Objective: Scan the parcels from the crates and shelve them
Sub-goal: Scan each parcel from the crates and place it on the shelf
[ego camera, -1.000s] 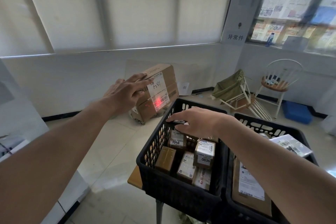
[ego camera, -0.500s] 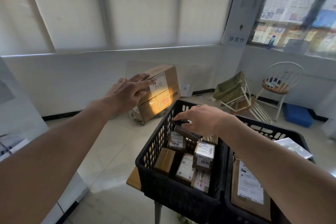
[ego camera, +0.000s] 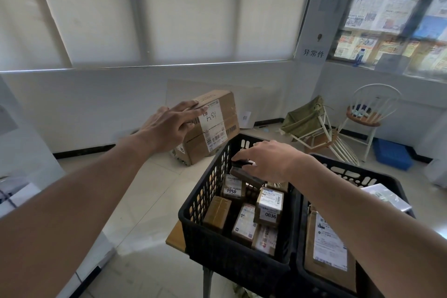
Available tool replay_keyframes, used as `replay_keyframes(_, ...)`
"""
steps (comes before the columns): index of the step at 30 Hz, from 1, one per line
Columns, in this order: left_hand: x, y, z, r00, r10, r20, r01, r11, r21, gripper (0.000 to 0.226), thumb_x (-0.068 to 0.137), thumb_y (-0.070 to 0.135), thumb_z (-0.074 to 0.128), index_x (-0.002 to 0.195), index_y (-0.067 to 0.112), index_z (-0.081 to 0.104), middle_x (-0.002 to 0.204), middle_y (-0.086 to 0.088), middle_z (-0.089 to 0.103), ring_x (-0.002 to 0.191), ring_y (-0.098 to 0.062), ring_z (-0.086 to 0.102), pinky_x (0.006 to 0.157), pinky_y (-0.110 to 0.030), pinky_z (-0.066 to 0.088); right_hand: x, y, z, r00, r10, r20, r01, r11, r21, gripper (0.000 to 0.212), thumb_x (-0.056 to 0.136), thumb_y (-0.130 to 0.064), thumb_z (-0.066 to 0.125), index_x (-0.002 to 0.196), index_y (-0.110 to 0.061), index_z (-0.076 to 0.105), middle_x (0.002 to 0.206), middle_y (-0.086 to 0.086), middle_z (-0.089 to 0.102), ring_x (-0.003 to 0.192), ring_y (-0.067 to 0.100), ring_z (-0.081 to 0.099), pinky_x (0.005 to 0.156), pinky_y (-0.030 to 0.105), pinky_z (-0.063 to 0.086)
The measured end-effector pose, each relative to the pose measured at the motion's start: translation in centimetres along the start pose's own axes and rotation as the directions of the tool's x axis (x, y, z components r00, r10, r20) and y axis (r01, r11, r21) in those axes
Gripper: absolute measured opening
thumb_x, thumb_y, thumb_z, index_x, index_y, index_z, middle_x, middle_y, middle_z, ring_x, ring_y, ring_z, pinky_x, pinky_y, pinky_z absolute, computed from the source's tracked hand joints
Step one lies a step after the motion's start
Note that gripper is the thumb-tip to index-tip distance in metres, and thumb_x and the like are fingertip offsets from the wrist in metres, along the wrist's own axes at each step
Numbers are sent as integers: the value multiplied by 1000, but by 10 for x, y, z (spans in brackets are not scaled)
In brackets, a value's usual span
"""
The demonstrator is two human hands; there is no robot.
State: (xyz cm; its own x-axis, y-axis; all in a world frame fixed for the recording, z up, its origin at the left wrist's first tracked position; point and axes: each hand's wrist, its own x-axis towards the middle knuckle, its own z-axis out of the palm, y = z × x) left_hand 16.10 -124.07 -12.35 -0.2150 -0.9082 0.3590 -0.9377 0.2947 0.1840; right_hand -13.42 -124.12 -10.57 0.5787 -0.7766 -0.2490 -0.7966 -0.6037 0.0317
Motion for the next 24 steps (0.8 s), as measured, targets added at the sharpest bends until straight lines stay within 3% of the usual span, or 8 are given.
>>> replay_keyframes(6,-3,1,1,997,-69,-31,64,988,-140,58,108,19,56,160,39,40,168,7,34,143,-32,48,113,-55,46,5,5,10,995,-10,-99,34,969,246,47,111,-45,48,156,-56,38,150,-1,57,126,22,58,105,45,51)
replay_keyframes(8,-3,3,0,992,-112,-55,95,966,-240,58,107,17,56,159,38,41,166,10,36,147,-23,44,118,-52,43,9,6,17,986,23,-165,43,920,389,48,112,-44,47,158,-53,36,149,-1,59,110,15,62,98,42,54)
replay_keyframes(11,-5,9,-2,975,-211,-63,160,876,-456,56,107,14,56,159,34,44,159,12,42,146,-14,41,124,-45,37,16,3,25,945,156,-286,77,747,661,49,113,-34,49,160,-44,38,120,-8,63,69,6,57,65,24,54)
replay_keyframes(13,-8,15,-4,959,-276,-57,196,798,-570,56,108,14,56,158,35,46,153,14,47,142,-13,44,124,-41,38,25,1,27,885,338,-320,95,540,836,46,114,-30,47,159,-39,42,102,-11,58,62,8,55,52,20,49)
replay_keyframes(15,-11,22,-6,943,-328,-53,220,737,-639,57,108,16,56,158,41,44,147,13,50,136,-15,49,119,-40,44,35,-1,25,821,503,-271,134,293,947,44,115,-31,45,158,-38,44,114,-1,61,72,9,56,63,27,56)
replay_keyframes(17,-16,34,-9,928,-372,-34,236,655,-718,59,109,15,54,159,44,40,142,7,50,129,-18,53,105,-34,55,41,-2,21,790,571,-224,192,116,975,45,115,-31,44,158,-41,43,146,2,53,95,15,57,89,45,62)
replay_keyframes(19,-22,48,-11,920,-391,-27,235,607,-759,60,110,14,51,161,42,37,140,2,49,126,-19,54,96,-27,57,47,-4,19,773,593,-227,252,42,967,46,115,-32,43,158,-48,41,160,-6,40,99,19,56,93,48,61)
replay_keyframes(24,-36,76,-11,875,-479,-73,243,563,-790,63,110,17,52,163,42,29,149,-1,49,137,-18,51,119,-41,43,50,-1,7,800,534,-276,357,-53,933,46,116,-33,37,156,-56,39,162,-7,37,104,16,56,82,36,59)
